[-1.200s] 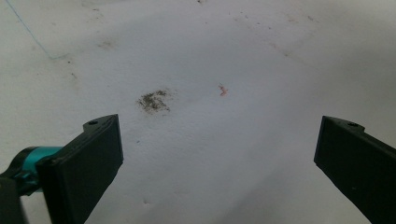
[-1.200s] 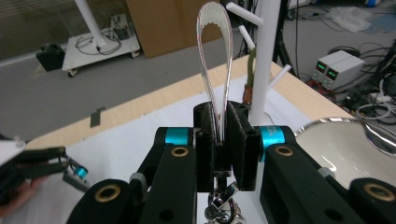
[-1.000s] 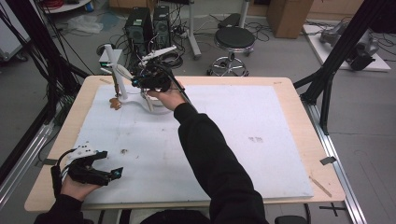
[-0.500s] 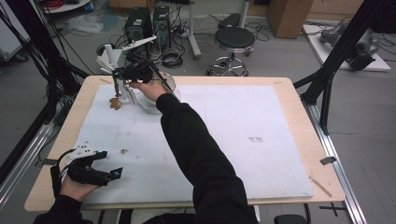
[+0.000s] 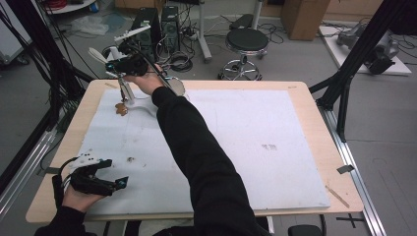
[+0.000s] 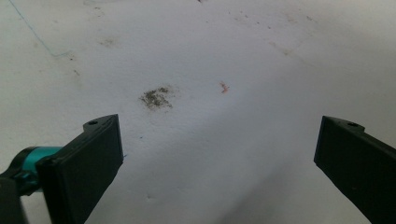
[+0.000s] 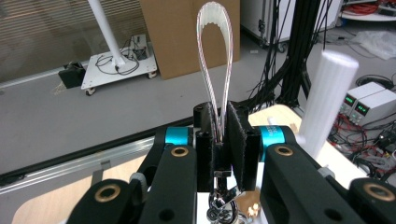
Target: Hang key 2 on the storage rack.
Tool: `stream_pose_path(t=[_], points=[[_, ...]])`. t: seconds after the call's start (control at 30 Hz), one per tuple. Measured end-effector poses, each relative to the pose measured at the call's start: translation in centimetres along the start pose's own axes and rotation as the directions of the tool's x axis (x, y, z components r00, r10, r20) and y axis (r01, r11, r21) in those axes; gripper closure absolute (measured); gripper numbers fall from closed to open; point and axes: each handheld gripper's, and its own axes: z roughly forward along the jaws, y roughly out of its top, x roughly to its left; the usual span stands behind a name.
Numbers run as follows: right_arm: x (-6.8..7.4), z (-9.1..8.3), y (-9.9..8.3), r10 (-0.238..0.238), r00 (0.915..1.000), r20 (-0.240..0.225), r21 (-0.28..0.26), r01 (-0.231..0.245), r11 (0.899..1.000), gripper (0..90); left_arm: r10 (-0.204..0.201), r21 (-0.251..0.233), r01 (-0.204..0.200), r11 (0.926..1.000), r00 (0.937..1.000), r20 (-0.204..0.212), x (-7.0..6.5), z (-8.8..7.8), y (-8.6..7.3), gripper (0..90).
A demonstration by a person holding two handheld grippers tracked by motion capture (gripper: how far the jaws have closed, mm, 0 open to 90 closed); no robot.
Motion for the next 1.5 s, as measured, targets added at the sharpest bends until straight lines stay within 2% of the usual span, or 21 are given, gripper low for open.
stream_pose_path(t=[0.3,0.6,0.8,0.83,1.03,1.3,1.5], points=[[0.1,1.5,1.6,-0.021,0.9997,0.012,-0.006,0.021,1.000,82.0,0.005,-0.001,-0.005,1.0000,1.0000,0.008,0.0,0.2,0.0,1.7],[-0.6,2.5,1.7,-0.015,0.9999,0.007,-0.030,0.016,0.999,81.9,0.003,-0.019,-0.003,0.9998,1.0000,-0.002,0.2,0.1,0.2,1.7],[-1.0,2.7,1.9,-0.025,0.9993,0.026,-0.055,0.026,0.998,82.0,0.004,-0.016,-0.004,0.9999,1.0000,0.002,0.3,0.3,0.2,1.7],[-1.3,2.6,1.9,-0.025,0.9989,0.040,-0.057,0.027,0.998,81.9,0.004,-0.017,-0.004,0.9999,1.0000,0.003,0.3,0.3,0.2,1.7],[-2.3,2.8,1.4,0.000,0.9978,0.067,-0.039,0.003,0.999,81.9,0.004,-0.019,-0.004,0.9998,1.0000,0.004,0.4,0.3,0.2,1.7],[-2.7,3.3,1.0,0.019,0.9959,0.088,-0.037,-0.016,0.999,81.9,0.006,-0.018,-0.005,0.9998,1.0000,0.006,0.4,0.3,0.2,1.7],[-2.9,4.0,0.6,0.007,0.9934,0.114,-0.007,-0.006,1.000,81.9,0.004,-0.018,-0.004,0.9998,1.0000,0.006,0.4,0.2,0.2,1.7]])
